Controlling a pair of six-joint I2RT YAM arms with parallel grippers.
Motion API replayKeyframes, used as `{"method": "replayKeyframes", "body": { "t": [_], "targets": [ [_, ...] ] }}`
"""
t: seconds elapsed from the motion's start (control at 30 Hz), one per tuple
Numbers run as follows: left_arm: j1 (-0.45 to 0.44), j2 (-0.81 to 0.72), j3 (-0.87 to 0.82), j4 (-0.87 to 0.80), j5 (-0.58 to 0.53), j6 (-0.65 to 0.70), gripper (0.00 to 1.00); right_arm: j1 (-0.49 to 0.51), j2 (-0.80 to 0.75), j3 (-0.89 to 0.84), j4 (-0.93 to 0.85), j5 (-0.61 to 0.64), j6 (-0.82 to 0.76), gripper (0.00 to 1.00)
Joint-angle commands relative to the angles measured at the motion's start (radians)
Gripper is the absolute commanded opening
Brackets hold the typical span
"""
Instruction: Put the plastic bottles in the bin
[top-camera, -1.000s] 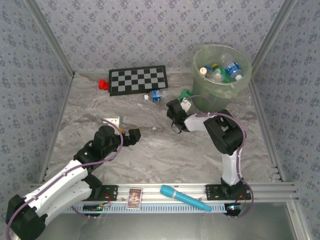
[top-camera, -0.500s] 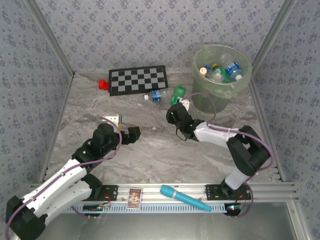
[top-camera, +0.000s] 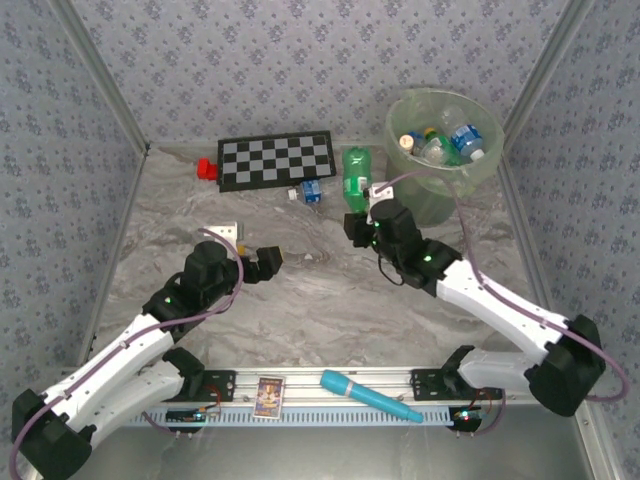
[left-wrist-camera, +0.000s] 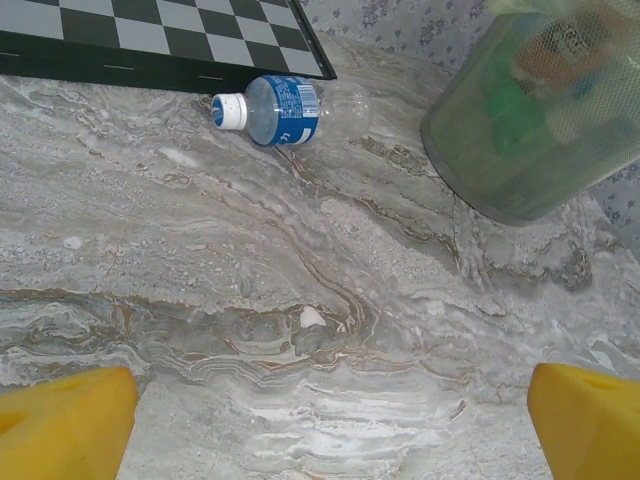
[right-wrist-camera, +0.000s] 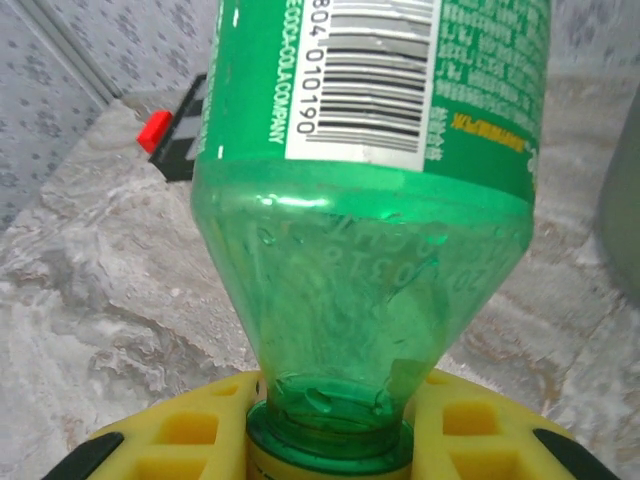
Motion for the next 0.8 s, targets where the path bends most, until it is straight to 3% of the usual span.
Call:
{"method": "replayKeyframes", "body": {
  "t": [0.0, 0.17, 0.4, 0.77],
  "targets": [
    [0.005, -0.003, 0.025, 0.011, 0.011, 0.004, 1.0, -0.04, -0.075, 0.109, -0.147, -0.021, -0.078, 0.22],
    [0.004, -0.016, 0.004, 0.034, 0.029, -0.006, 1.0, -0.198, -0.087, 0.27, -0.226, -0.128, -0.043, 0.23],
    [0.004, -0.037, -0.01, 0.043, 0.037, -0.015, 1.0, -0.448, 0.004, 0.402, -0.185, -0.286, 0.235, 0.23],
    [0.004, -0.114, -0.034, 0.007, 0.027, -0.016, 1.0, -0.535, 0.259, 0.554, -0.051, -0.322, 0.605, 0.24]
  ]
}}
